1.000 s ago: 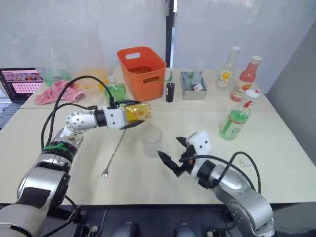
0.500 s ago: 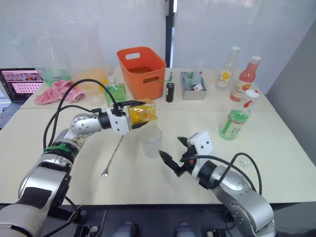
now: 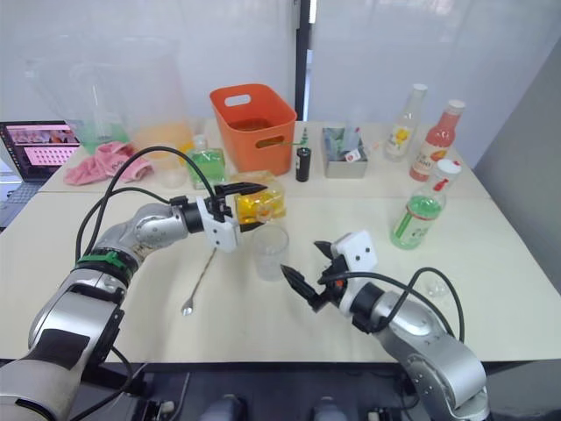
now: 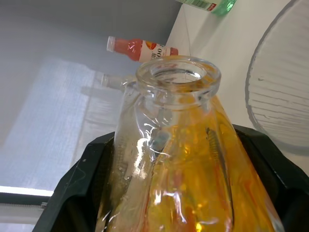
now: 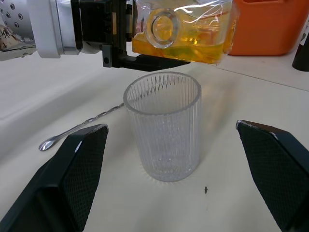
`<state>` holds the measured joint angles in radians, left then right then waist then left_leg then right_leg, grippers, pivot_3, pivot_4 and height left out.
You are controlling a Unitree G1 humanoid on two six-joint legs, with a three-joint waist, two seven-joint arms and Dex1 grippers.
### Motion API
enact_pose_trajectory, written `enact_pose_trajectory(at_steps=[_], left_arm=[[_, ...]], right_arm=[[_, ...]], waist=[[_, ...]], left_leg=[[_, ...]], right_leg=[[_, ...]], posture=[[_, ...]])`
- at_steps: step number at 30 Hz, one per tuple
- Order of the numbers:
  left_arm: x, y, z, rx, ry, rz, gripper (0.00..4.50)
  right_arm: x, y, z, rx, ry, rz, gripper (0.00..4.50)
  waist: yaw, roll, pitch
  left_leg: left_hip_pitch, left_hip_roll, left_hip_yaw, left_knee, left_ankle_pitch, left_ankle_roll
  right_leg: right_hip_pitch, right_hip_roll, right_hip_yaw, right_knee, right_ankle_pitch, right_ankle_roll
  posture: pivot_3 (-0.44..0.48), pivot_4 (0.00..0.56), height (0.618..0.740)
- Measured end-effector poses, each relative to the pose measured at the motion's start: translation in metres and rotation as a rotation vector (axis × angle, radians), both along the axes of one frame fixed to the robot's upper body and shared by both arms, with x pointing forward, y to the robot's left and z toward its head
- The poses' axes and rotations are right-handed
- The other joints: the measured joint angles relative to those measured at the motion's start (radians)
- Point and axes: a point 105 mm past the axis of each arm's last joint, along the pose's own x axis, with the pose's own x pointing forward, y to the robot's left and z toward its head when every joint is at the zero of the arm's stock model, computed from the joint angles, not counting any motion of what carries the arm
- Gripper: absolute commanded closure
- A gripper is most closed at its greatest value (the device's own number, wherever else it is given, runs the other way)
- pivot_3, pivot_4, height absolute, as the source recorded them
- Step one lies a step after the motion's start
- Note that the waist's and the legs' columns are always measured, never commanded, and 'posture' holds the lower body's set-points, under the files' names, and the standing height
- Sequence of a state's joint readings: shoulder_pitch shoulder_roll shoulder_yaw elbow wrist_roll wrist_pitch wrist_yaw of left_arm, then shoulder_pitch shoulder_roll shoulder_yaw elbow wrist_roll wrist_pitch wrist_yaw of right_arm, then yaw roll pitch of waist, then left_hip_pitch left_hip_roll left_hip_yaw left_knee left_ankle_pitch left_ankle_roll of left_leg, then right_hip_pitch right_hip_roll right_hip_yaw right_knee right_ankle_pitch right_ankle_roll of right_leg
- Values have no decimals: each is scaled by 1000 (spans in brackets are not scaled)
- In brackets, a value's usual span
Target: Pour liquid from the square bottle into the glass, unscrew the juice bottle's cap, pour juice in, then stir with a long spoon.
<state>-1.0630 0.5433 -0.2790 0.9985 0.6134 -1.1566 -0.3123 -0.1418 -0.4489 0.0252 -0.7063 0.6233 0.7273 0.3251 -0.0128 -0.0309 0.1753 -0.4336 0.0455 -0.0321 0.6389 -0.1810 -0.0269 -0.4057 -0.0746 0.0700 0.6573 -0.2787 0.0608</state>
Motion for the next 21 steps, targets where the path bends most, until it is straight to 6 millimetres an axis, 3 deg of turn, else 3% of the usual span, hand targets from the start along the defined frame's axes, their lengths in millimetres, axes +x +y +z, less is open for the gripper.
enact_pose_trajectory(at_steps=[21], left_arm=[[-2, 1, -2, 63, -171, -22, 1647]], right_arm=[[0, 2, 1, 16, 2, 5, 0]], waist=[[0, 0, 0]], left_leg=[[0, -1, 0, 0, 0, 0]], right_leg=[[0, -1, 0, 1, 0, 0]], posture=[[0, 150, 739]])
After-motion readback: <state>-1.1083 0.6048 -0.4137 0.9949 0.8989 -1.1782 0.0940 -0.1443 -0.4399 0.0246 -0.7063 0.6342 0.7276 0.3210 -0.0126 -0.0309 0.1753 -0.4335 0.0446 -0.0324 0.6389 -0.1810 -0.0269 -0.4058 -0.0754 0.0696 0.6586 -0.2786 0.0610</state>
